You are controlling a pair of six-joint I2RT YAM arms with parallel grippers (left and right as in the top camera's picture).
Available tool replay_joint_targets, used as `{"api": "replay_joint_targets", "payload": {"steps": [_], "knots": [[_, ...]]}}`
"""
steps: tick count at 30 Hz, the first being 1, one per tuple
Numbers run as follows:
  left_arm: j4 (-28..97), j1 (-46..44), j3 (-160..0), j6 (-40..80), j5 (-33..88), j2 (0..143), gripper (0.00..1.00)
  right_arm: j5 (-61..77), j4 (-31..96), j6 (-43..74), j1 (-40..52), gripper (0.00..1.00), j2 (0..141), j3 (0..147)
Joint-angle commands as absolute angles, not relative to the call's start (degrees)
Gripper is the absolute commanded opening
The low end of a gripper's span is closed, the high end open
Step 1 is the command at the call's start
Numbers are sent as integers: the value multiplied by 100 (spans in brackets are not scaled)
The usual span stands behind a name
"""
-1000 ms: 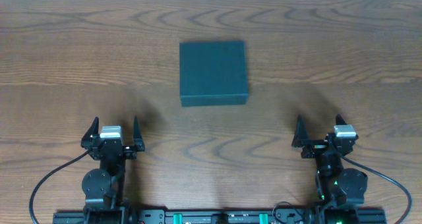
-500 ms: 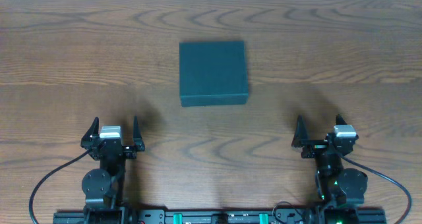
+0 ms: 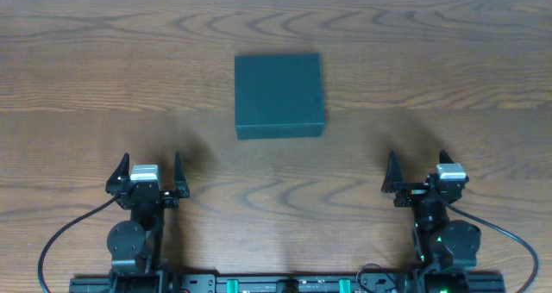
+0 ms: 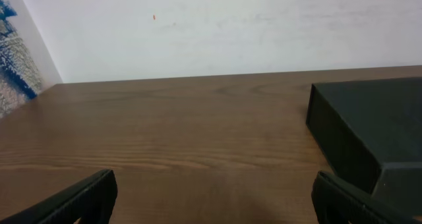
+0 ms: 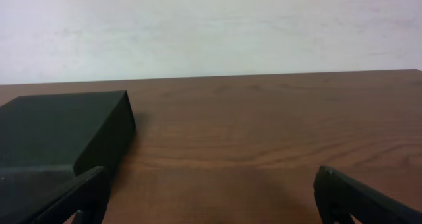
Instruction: Pack container
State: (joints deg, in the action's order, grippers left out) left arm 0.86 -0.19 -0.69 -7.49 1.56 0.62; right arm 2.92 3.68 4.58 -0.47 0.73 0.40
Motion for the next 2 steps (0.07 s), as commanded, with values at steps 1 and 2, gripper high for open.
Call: {"api": "replay_joint_targets", "payload": {"steps": [1, 2], "knots": [[425, -40, -23, -725, 242, 21, 95, 259, 403, 510, -78, 99, 49, 32], [425, -40, -23, -725, 242, 21, 95, 259, 403, 510, -78, 99, 49, 32]]}}
